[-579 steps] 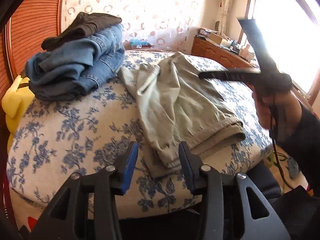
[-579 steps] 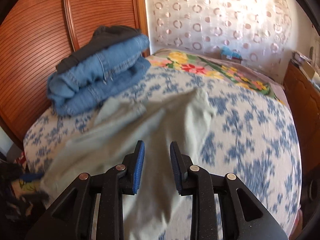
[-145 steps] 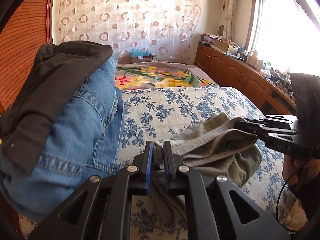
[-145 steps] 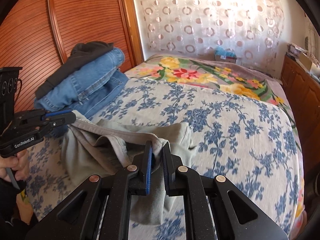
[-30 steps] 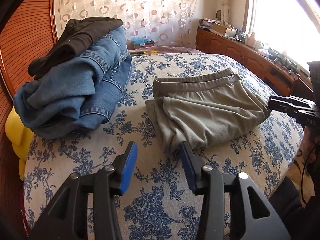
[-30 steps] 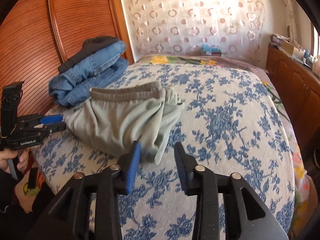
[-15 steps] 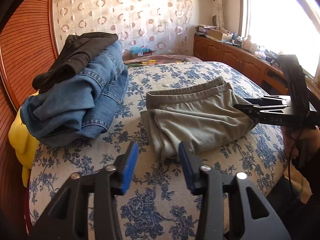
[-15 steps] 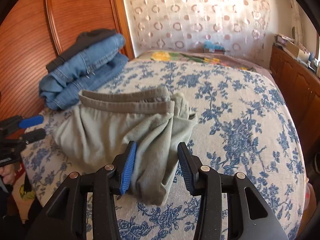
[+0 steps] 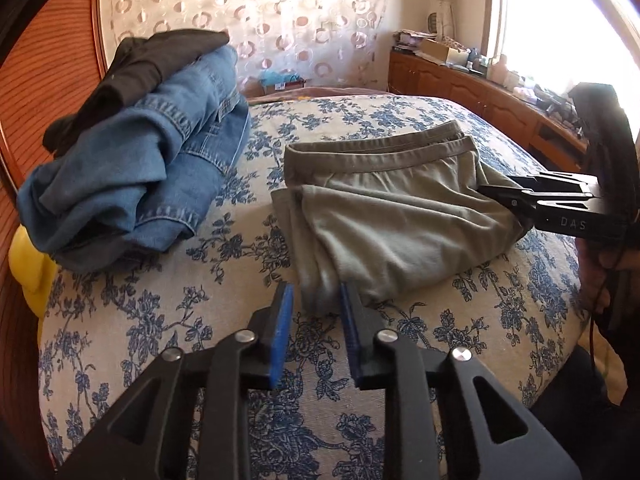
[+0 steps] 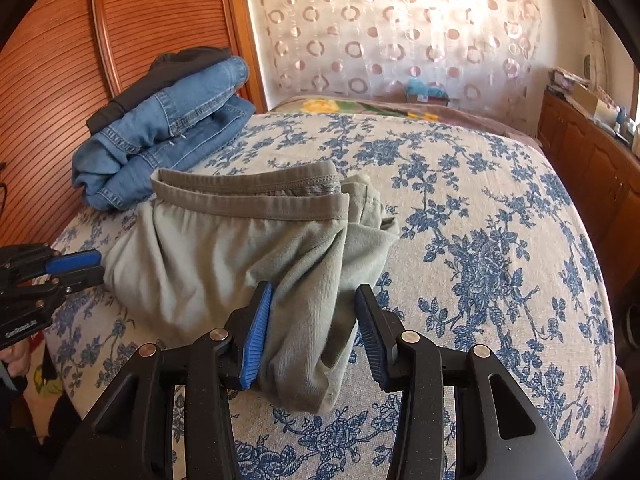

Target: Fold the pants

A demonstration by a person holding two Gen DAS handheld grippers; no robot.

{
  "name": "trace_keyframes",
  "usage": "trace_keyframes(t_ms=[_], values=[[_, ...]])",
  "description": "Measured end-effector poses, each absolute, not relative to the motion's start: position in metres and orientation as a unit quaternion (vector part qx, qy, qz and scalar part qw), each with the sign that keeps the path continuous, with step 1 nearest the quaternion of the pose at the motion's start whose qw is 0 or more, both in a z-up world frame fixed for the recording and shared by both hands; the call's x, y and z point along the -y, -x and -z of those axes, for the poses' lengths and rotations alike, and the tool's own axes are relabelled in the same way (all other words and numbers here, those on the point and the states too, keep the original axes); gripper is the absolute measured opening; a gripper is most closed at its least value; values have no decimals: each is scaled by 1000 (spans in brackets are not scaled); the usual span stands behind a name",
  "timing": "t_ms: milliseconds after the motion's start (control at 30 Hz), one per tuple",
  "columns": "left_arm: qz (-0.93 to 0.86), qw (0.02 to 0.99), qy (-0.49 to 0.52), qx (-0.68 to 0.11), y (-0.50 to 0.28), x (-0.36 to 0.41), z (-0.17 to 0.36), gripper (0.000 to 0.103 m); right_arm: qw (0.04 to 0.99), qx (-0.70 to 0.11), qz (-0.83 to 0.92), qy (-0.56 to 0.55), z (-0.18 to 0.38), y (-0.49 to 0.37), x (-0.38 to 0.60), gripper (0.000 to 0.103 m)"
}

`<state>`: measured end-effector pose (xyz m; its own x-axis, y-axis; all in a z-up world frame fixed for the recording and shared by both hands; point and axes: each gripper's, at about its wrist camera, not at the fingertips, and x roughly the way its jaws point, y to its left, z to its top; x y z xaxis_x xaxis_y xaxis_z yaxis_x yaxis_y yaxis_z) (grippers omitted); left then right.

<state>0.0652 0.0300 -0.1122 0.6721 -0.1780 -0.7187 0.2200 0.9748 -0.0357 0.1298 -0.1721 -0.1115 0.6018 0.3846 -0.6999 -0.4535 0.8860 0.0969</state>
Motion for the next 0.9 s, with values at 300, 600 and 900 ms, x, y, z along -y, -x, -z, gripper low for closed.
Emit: trace_keyframes(t_ms=[300,600,900], values=[[126,916,-34,-380,-62,-22,114,13,894,-381,-232,47,112,-132,171,43],[126,917,1,-379,-64,-39,115,0,889,-397,-219,56,119,-136,169,43],[96,920,-12,-379,-59,-49,124,0,891,-399,-208,59,119,-136,169,44]])
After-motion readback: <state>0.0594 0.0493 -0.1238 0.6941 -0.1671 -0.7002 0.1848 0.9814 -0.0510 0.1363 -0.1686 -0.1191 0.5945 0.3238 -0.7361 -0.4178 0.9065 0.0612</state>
